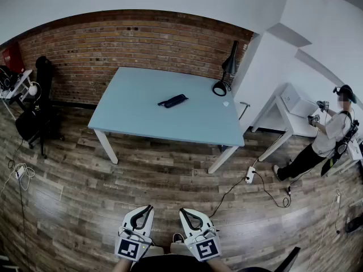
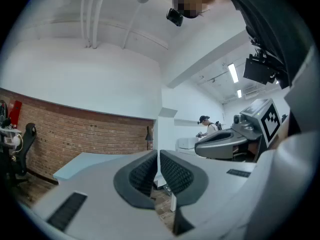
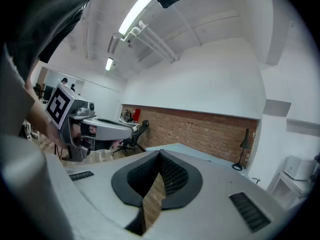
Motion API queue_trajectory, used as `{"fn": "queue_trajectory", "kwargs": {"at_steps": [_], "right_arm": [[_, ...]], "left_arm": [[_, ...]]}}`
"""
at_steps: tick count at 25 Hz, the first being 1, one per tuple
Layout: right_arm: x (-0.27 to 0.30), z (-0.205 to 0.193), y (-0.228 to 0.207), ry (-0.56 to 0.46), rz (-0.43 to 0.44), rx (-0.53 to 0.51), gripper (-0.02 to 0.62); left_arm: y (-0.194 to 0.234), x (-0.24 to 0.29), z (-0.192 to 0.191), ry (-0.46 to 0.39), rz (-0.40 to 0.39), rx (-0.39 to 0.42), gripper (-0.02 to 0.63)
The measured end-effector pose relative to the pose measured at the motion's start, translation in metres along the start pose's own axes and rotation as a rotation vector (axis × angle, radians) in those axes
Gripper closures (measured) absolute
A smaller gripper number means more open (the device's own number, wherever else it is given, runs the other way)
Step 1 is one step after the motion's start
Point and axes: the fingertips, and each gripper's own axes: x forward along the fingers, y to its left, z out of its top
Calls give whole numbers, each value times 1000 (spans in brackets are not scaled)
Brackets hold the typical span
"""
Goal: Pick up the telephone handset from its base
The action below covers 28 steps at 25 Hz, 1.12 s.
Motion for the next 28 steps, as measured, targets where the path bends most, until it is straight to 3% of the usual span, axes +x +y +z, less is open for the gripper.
{"fn": "queue_trajectory", "kwargs": {"at_steps": [6, 15, 23, 28], "right_arm": [[8, 1, 9, 4, -8, 28, 589], [19, -1, 16, 49, -90, 37, 586], [36, -8, 18, 86, -71, 36, 584], [65, -12, -2, 31, -39, 71, 584]], "left_arm": [[0, -2, 1, 5, -41, 11, 598], [17, -11, -1, 11, -76, -20, 598], [33, 2, -2, 16, -76, -34, 598], [41, 24, -6, 31, -44, -18, 598]]}}
